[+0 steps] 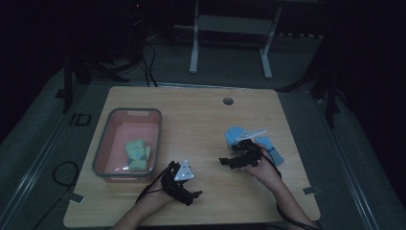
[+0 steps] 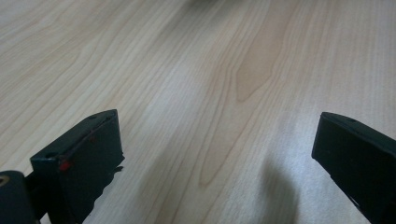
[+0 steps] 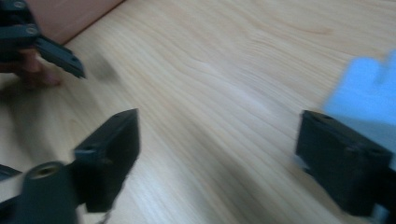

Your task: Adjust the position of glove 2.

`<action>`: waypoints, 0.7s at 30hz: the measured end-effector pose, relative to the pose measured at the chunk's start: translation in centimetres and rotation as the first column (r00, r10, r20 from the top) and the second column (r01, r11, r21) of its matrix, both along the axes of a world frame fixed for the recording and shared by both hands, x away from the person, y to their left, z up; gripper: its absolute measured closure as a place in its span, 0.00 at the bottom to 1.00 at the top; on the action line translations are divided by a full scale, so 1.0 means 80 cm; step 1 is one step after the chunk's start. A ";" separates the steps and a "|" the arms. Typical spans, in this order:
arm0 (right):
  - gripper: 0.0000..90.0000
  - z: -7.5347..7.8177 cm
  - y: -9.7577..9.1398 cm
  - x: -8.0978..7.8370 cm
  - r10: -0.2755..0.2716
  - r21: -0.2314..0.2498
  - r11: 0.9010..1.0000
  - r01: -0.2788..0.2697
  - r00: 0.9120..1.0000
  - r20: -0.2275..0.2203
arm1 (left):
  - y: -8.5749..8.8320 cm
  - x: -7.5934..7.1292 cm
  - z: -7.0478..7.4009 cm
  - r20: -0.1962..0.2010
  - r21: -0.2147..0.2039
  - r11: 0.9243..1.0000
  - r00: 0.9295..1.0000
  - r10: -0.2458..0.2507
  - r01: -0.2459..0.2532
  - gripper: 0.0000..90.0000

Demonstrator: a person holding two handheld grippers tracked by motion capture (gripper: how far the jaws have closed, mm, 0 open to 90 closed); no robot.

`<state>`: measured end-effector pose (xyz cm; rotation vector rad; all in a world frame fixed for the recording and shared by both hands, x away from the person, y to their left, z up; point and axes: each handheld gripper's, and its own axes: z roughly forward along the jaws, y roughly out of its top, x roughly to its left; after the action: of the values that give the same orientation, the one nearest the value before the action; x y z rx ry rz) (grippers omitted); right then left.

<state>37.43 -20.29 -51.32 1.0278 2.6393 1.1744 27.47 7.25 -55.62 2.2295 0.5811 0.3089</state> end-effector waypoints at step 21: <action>0.59 0.015 -0.056 0.055 -0.145 -0.101 0.982 0.160 0.979 0.144 | 0.003 -0.011 -0.001 0.007 -0.026 1.000 1.000 0.017 -0.017 0.02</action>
<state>41.83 -24.80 -50.09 1.0673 2.4423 1.0147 26.57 7.53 -55.73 2.1992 0.5971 0.3159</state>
